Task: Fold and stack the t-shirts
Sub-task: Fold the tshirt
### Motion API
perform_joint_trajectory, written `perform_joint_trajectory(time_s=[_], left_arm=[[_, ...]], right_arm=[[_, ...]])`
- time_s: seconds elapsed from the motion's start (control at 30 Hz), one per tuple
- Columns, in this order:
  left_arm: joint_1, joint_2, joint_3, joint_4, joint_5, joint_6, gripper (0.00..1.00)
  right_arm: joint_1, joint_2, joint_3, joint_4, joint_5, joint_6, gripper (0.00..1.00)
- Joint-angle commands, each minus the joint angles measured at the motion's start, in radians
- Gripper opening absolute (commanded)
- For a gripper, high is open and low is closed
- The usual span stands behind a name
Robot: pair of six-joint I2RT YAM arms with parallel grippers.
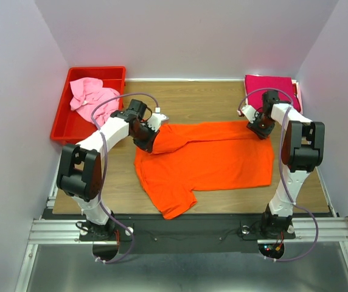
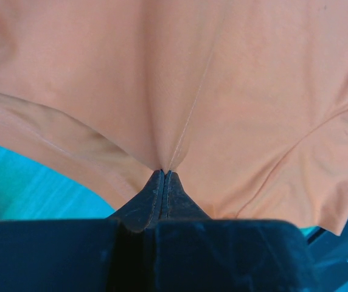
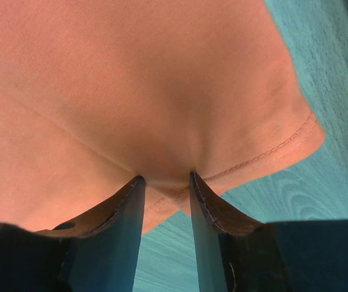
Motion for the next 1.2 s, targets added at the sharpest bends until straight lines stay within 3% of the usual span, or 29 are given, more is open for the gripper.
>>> perform_joint_trajectory(time_s=[0.0,0.4,0.47,0.5,0.6,0.67,0.9,1.17], left_arm=[[-0.009,-0.044,-0.035,-0.068,0.036,0.012,0.00],[-0.046,0.002,-0.081,-0.036,0.062,0.002,0.00],[-0.041,0.000,-0.078,-0.036,0.059,0.000,0.09],[-0.038,-0.016,-0.065,-0.034,0.056,0.011,0.21],[0.014,-0.044,0.018,-0.043,0.067,0.031,0.35],[0.055,-0.043,0.079,-0.056,0.077,0.052,0.38],[0.172,0.074,0.288,0.036,0.032,0.046,0.40],[0.203,0.252,0.386,0.127,0.021,0.011,0.40]], right_arm=[[-0.011,-0.005,0.043,0.013,0.017,-0.020,0.41],[-0.012,-0.003,0.036,0.011,0.032,-0.034,0.41],[-0.015,-0.006,0.033,0.011,0.031,-0.032,0.41],[-0.018,-0.008,0.034,0.010,0.023,-0.026,0.41],[-0.027,-0.026,0.048,0.004,-0.009,-0.022,0.41],[-0.043,-0.043,0.068,-0.019,-0.046,-0.015,0.41],[-0.055,-0.069,0.171,-0.079,-0.202,0.063,0.41],[-0.055,0.064,0.301,-0.082,-0.224,0.176,0.41]])
